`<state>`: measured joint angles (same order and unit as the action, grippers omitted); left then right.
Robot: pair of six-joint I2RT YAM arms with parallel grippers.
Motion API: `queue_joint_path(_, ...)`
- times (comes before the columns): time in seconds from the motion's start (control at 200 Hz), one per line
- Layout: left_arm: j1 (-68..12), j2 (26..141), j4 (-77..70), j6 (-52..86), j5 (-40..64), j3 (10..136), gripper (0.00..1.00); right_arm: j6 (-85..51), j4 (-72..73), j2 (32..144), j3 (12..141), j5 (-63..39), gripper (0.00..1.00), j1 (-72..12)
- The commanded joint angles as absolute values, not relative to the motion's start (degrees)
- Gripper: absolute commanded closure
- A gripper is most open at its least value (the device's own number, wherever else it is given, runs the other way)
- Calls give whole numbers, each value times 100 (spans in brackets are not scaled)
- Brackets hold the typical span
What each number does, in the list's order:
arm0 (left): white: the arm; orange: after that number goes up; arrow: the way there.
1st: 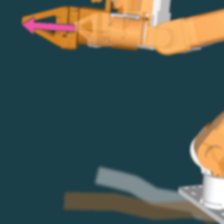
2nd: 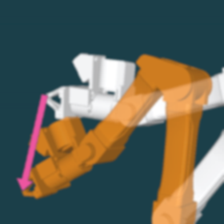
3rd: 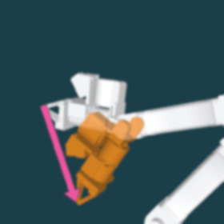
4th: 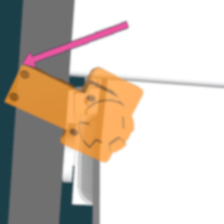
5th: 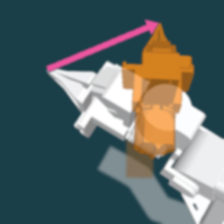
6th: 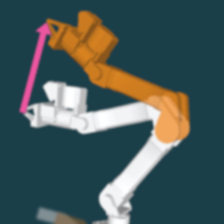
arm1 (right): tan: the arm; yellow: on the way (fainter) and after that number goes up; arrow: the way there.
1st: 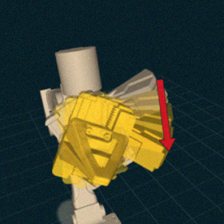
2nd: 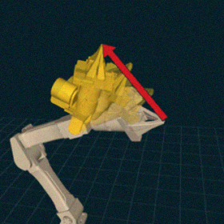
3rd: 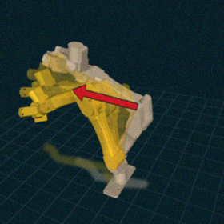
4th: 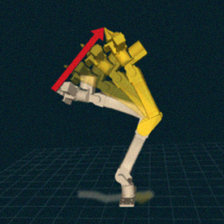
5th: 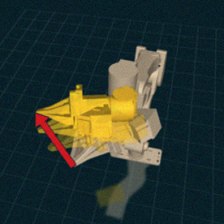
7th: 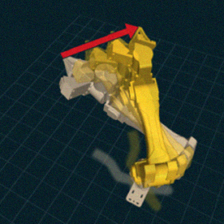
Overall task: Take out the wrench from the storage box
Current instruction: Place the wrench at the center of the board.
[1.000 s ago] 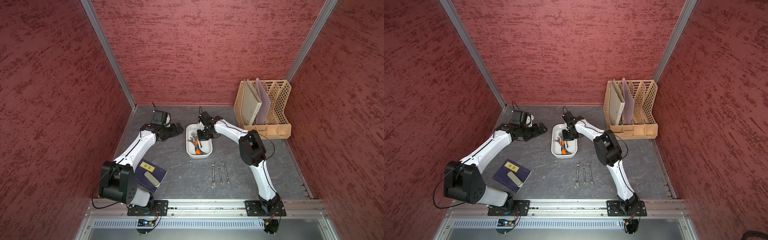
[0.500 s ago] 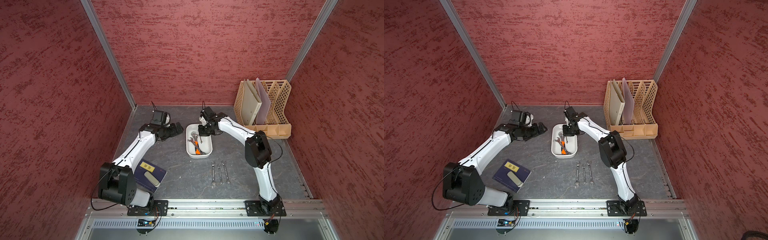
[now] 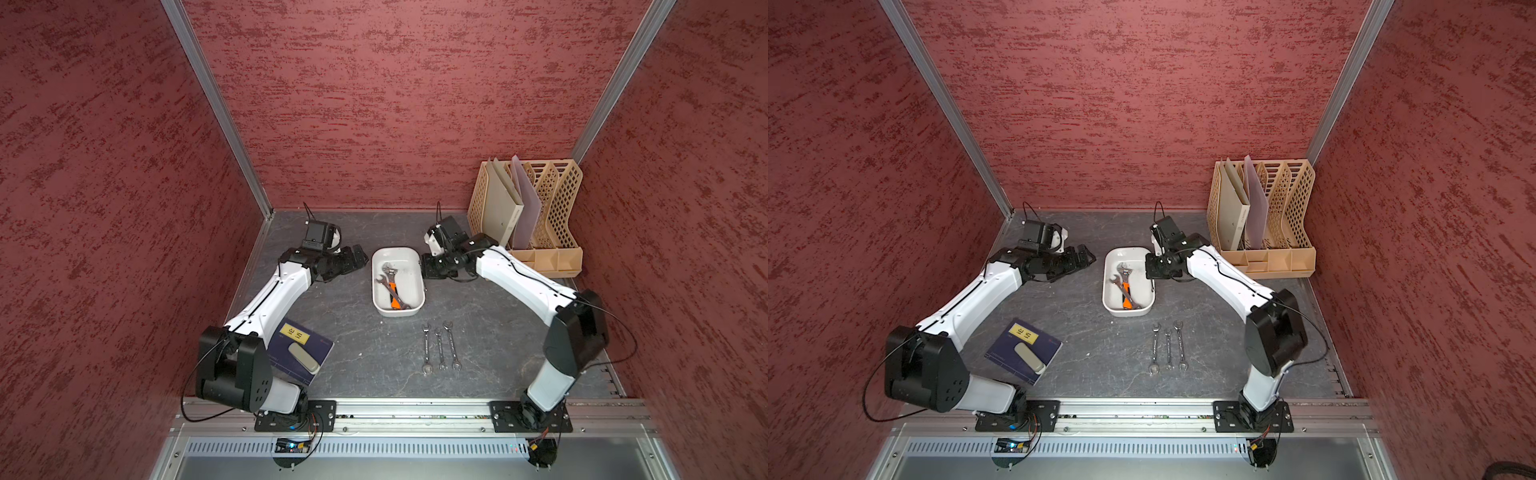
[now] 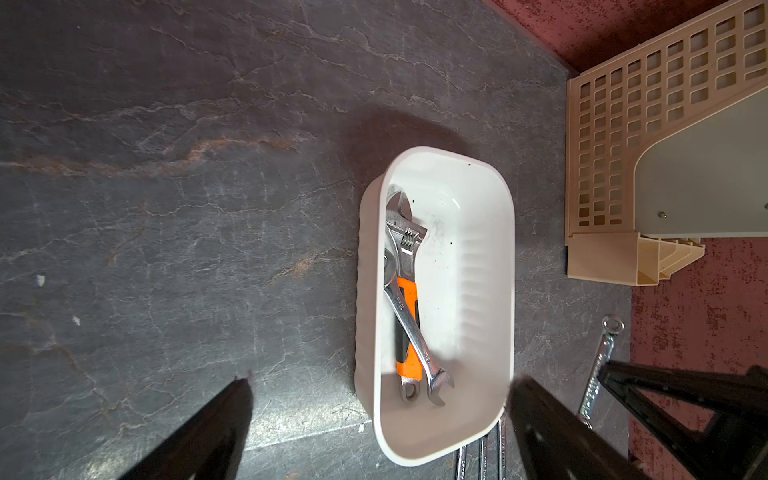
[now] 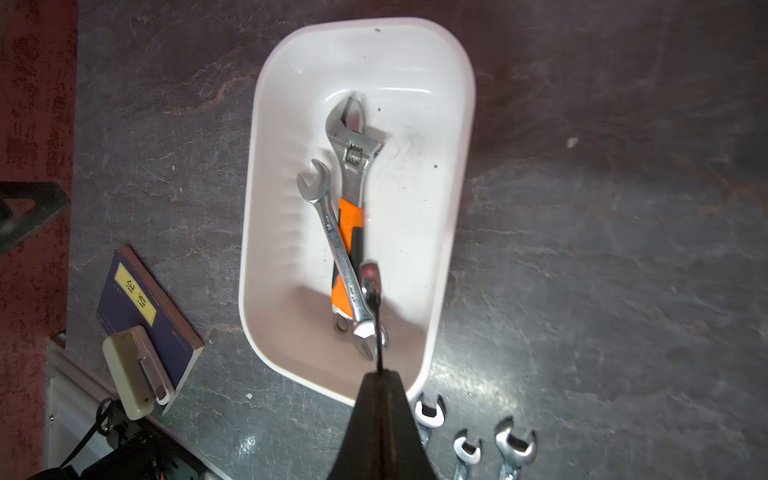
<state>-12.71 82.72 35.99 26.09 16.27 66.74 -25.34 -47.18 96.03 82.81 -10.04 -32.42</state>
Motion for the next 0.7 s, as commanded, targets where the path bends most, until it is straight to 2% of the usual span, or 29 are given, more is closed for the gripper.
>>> queue_joint_path(0.0, -1376, 8065, 3551, 2518, 1620, 6720, 0, -2834, -4964, 8789, 7403, -549, 100, -3206)
queue_joint_path(0.175, -1526, 7991, 3521, 2518, 1557, 6639, 0, -3309, -5154, 7538, 5811, -366, 100, -3208)
queue_joint_path(0.336, -1675, 7959, 3498, 2515, 1504, 6551, 0, -3728, -5136, 6896, 4705, -341, 100, -3205)
queue_joint_path(0.521, -1792, 7997, 3498, 2506, 1468, 6546, 0, -3996, -4667, 6750, 3918, -535, 100, -3212)
queue_joint_path(0.696, -1793, 8069, 3518, 2505, 1468, 6612, 0, -3956, -4315, 7054, 3686, -614, 100, -3226)
